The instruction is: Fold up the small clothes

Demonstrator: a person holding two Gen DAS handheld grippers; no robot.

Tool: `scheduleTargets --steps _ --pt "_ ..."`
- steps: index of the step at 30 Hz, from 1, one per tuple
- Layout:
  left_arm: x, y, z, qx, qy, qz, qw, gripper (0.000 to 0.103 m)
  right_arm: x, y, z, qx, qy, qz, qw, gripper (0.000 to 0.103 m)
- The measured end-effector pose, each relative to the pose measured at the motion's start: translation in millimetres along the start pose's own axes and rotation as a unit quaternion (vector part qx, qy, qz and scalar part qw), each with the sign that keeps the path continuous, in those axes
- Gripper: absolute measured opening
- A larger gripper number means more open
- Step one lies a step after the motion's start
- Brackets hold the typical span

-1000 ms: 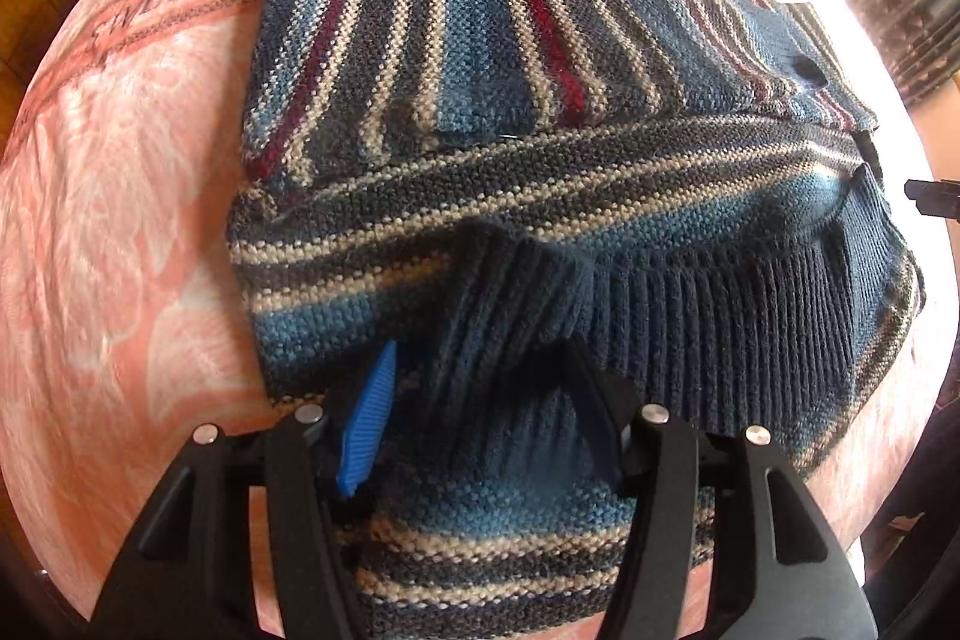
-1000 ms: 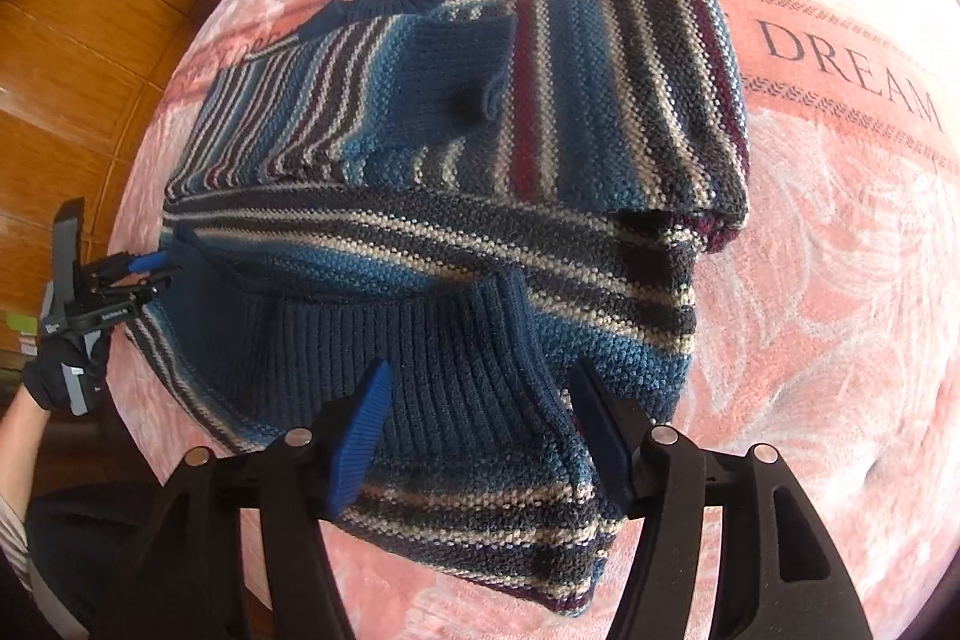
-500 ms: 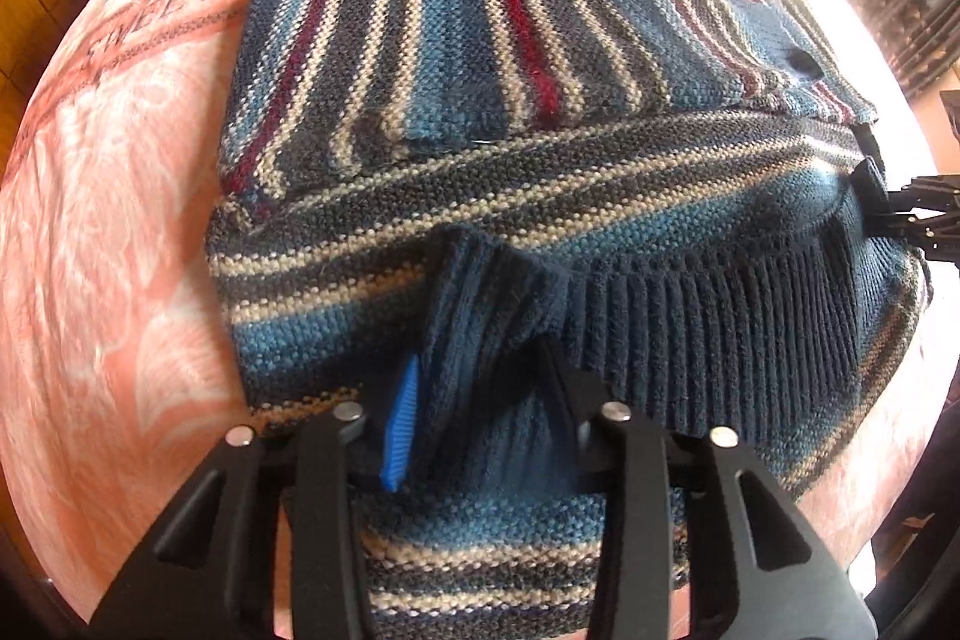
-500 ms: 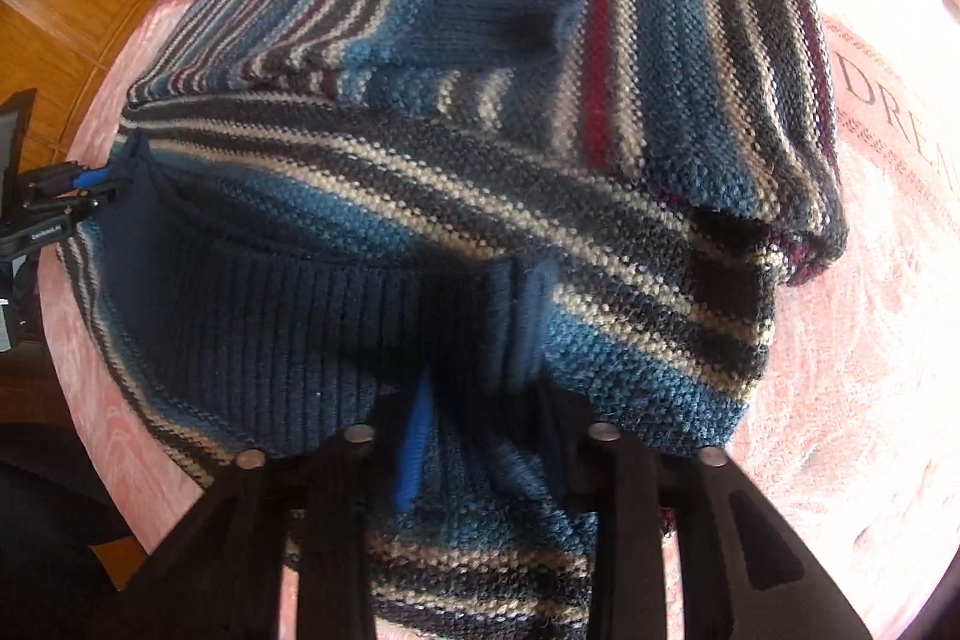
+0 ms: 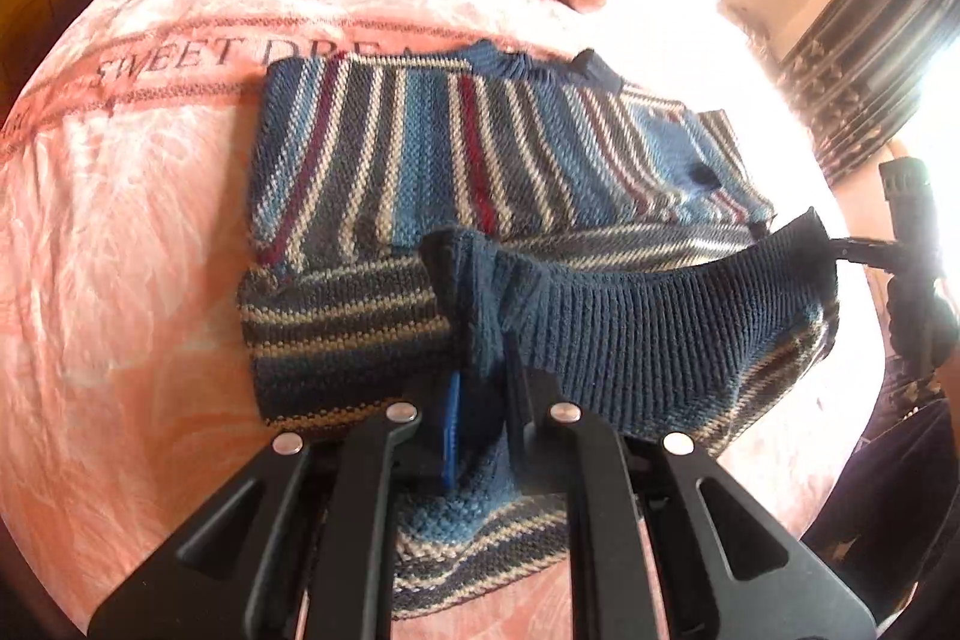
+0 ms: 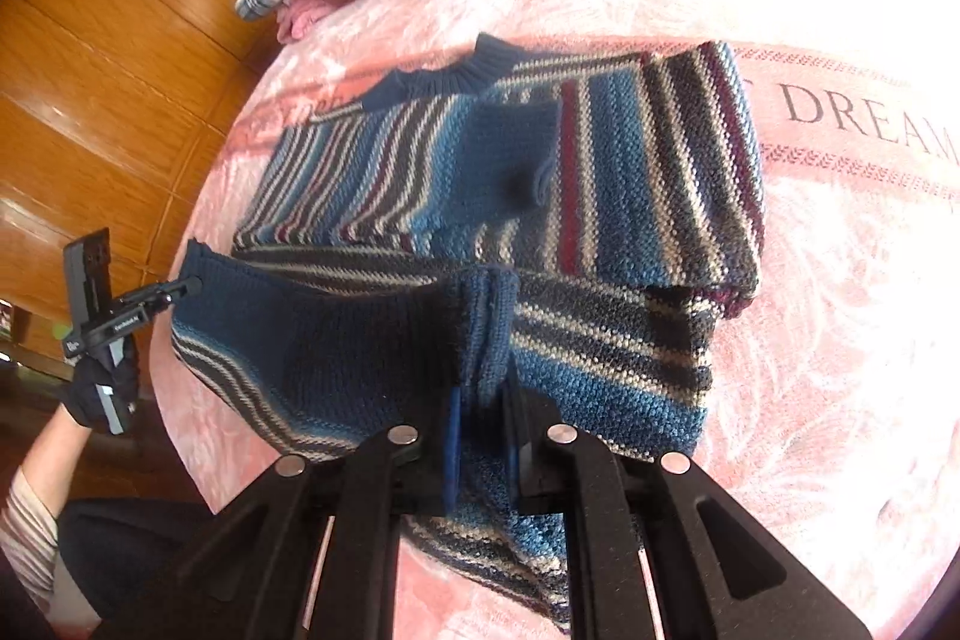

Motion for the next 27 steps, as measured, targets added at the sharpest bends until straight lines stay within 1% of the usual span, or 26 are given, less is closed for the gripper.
scheduleTargets --steps 3,6,9,11,12,16,18,21,23,27 --pt "-24 15 -3 0.000 0.012 -0.041 0.9991 0.010 -16 23 9 -0.001 0.005 -0.035 0.999 0.011" --pt "-47 27 -1 -0.011 0.012 -0.069 0.9975 0.010 -36 40 23 -0.010 0.006 -0.062 0.998 0.011" --pt "-70 27 5 -0.020 0.011 -0.085 0.9961 0.010 -67 48 33 -0.001 0.015 -0.080 0.997 0.011" --pt "-89 23 13 -0.032 0.012 -0.090 0.9953 0.010 -92 47 35 0.004 0.010 -0.087 0.996 0.011" --pt "-98 20 18 -0.040 0.015 -0.094 0.9947 0.010 -103 46 35 0.005 0.005 -0.091 0.996 0.011" --pt "-133 2 33 -0.052 0.037 -0.107 0.9922 0.010 -142 35 33 0.017 -0.004 -0.110 0.994 0.011" --pt "-148 -12 38 -0.062 0.040 -0.104 0.9918 0.010 -159 25 29 0.027 -0.008 -0.114 0.993 0.011" --pt "-159 -41 46 -0.079 0.042 -0.088 0.9921 0.011 -181 3 19 0.042 -0.021 -0.110 0.993 0.011" --pt "-159 -61 52 -0.089 0.044 -0.074 0.9923 0.011 -190 -15 12 0.052 -0.026 -0.102 0.993 0.011" --pt "-150 -96 67 -0.099 0.058 -0.049 0.9922 0.011 -196 -45 -6 0.069 -0.035 -0.086 0.993 0.011"
Point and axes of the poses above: each gripper's, at about its wrist camera, not at the fingertips, and y roughly against the way its jaws point, z to its left, x to its underside, the point moved 5 cm from there along -y, roughly the way its jaws point, and after that the axes turned 9 degrees about -y, right-handed, at the moved point
